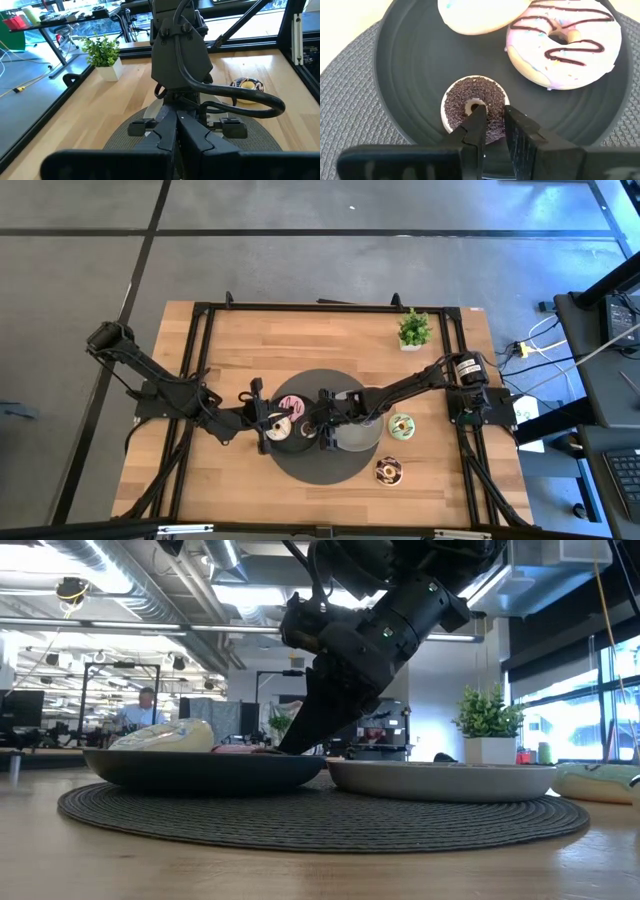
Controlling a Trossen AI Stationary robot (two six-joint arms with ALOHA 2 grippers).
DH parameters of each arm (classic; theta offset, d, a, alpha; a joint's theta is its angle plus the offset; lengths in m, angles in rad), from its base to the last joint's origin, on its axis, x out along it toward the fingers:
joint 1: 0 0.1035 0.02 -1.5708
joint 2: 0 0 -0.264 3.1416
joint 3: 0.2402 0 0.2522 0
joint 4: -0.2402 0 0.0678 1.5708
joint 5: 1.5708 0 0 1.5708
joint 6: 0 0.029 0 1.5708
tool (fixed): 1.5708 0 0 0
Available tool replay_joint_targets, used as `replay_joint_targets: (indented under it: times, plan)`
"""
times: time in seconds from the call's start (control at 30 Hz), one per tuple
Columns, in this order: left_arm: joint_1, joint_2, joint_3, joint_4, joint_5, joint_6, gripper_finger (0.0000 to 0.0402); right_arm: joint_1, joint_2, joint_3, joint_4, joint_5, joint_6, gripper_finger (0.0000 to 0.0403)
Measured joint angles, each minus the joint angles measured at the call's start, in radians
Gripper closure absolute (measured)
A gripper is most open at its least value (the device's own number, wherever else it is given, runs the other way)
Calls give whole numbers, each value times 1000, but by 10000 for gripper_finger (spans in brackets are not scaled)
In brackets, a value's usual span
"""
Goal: Pick & Place donuts
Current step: Put the small black donut on the gray plate
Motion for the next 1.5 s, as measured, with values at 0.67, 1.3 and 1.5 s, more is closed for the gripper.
replay_joint_targets:
  times: [0.67,1.3,1.5]
  plan:
    - [0,0,0,0,0,0,390,0,-2,0,0,1,-6,393]
    - [1,0,0,-4,0,0,390,58,-297,-101,-450,13,164,391]
    - [1,0,0,-5,0,0,390,78,-299,-233,-328,26,248,391]
